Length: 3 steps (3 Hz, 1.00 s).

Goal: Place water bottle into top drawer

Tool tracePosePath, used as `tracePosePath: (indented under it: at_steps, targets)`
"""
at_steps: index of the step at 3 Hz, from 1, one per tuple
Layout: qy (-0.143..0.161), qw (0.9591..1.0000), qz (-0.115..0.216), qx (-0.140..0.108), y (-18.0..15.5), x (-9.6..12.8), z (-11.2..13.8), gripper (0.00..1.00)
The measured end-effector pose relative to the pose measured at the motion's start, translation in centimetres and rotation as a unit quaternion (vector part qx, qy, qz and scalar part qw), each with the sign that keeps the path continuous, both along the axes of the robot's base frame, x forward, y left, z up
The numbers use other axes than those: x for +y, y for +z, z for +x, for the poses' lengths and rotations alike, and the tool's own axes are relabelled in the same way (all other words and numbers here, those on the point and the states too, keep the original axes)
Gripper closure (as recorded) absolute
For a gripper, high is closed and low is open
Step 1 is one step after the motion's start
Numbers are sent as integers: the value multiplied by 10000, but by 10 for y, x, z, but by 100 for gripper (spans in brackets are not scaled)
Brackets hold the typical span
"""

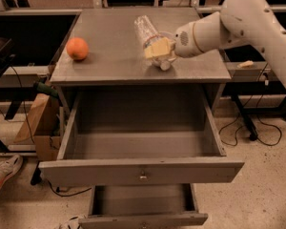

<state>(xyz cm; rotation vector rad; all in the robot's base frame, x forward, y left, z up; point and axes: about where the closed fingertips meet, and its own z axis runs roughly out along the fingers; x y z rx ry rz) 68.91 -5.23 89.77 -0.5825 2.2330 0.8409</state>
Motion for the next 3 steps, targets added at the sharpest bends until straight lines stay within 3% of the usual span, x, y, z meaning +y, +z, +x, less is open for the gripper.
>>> tracePosePath:
  at_steps: [1, 2, 3]
  targets:
    - [557, 9980, -310, -36, -11, -8, -17, 100]
    - [561, 9979, -311, -33, -12, -8, -16, 100]
    - [845, 9958, -235, -256, -20, -9, -32, 100]
